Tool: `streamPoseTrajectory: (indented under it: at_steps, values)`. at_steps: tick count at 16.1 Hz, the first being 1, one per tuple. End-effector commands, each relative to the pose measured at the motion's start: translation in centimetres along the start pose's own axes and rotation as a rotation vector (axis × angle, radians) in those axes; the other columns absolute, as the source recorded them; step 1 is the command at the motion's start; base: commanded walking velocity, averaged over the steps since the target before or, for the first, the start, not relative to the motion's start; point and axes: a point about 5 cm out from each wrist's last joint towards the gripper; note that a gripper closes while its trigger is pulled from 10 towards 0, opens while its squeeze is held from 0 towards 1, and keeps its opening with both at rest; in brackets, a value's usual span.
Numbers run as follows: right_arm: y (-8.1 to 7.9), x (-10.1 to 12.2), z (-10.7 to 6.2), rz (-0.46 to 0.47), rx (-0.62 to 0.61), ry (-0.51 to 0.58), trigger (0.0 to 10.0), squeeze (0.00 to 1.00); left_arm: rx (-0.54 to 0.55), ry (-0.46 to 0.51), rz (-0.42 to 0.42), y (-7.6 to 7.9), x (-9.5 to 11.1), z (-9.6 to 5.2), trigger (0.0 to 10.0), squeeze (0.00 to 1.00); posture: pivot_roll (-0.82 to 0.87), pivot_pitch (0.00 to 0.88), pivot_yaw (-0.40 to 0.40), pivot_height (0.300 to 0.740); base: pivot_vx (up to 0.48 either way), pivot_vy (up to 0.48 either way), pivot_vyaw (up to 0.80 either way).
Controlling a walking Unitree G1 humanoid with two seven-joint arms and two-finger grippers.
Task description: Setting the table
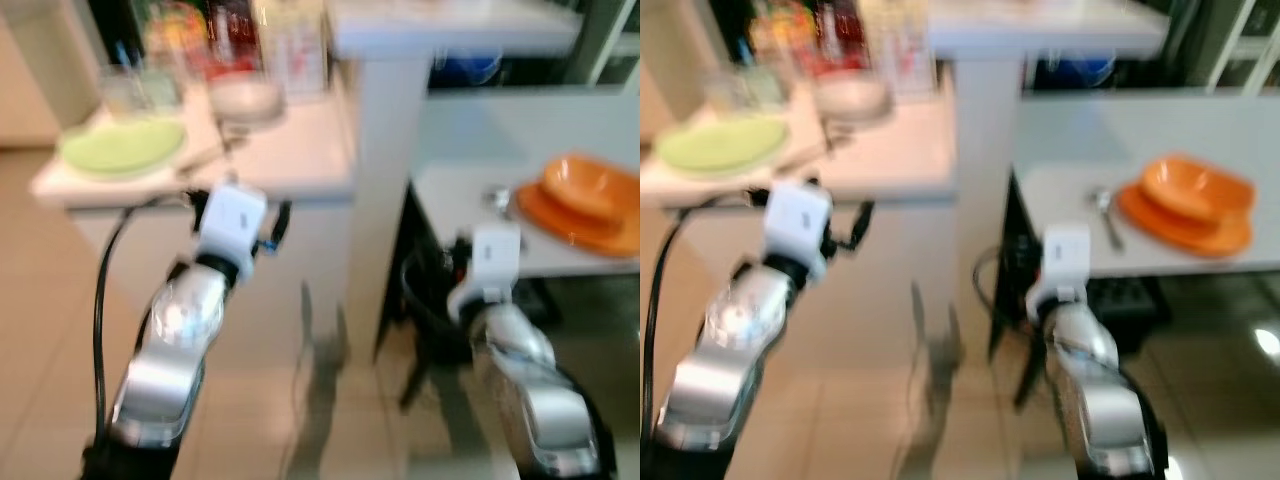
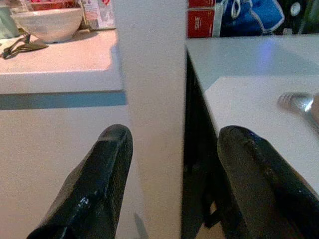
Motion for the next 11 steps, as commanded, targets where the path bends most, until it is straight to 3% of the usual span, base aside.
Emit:
streamPoseTrajectory:
  at_steps: [1,11]
  values:
    - [-0.8,0.4,0.5,0.034,0.023,0.013,10.0,0.00,0.025,-0.019,0.015,-0.5,-0.5,-0.1,10.0,0.00,0.03,0.000,0.009,0.740,0.000,0.480,0.00]
    - [-1.7,1.4,2.3,0.045,0.080,0.030,10.0,0.00,0.084,0.030,0.052,-2.0,0.6,1.1,10.0,0.00,0.05,0.000,-0.009,0.740,0.000,0.480,0.00]
Point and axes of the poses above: a point about 5 cm out from each wrist's last joint towards the gripper, its own z axis pointing out of the wrist towards the gripper, its own x axis along the axis of the wrist's last joint, y = z × x, and after that the axes turned 12 degrees about z, right-handed
